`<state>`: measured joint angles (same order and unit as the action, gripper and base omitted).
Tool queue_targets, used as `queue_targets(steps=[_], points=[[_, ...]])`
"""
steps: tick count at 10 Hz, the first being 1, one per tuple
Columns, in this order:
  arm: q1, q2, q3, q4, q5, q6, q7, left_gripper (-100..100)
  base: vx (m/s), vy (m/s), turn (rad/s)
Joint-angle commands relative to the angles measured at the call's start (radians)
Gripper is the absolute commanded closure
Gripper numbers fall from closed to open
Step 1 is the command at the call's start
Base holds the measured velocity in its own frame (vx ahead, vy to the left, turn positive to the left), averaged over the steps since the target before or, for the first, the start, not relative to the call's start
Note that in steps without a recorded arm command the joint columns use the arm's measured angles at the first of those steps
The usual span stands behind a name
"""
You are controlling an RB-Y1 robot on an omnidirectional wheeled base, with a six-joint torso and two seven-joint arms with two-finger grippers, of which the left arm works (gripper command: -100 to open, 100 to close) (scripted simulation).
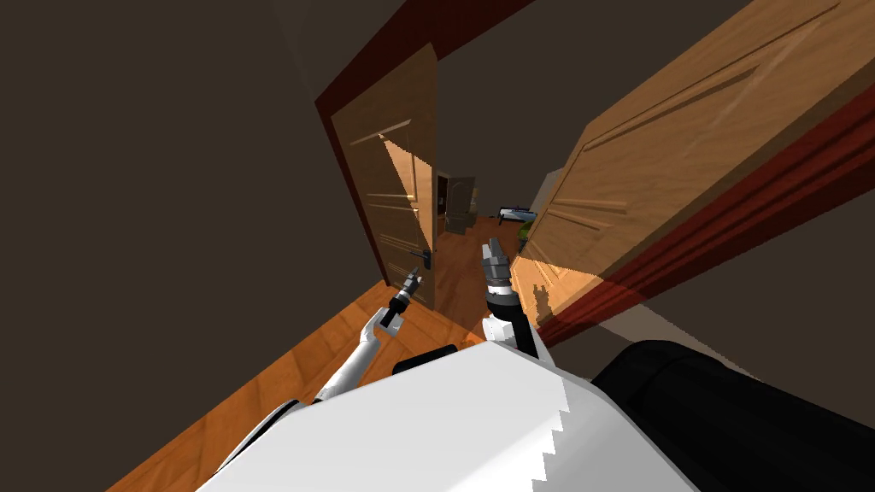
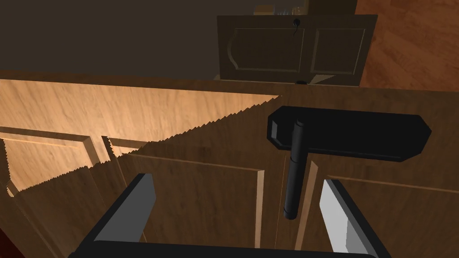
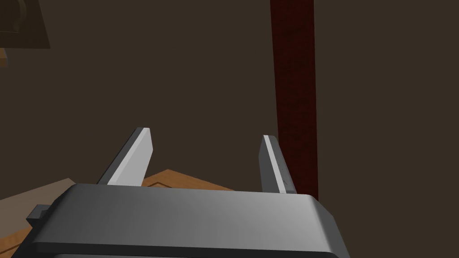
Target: Push the door open
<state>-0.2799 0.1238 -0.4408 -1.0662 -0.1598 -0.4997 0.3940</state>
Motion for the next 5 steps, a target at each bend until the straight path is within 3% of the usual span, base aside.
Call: queue_targets(steps=[1, 5], points=[[-0.017, -0.001, -0.011, 0.029, -0.003, 0.002, 0.012, -100, 0.146, 0.128, -0.031], [-0.077, -0.001, -0.041, 0.117, -0.010, 0.008, 0.046, -100, 0.116, 0.102, -0.028]])
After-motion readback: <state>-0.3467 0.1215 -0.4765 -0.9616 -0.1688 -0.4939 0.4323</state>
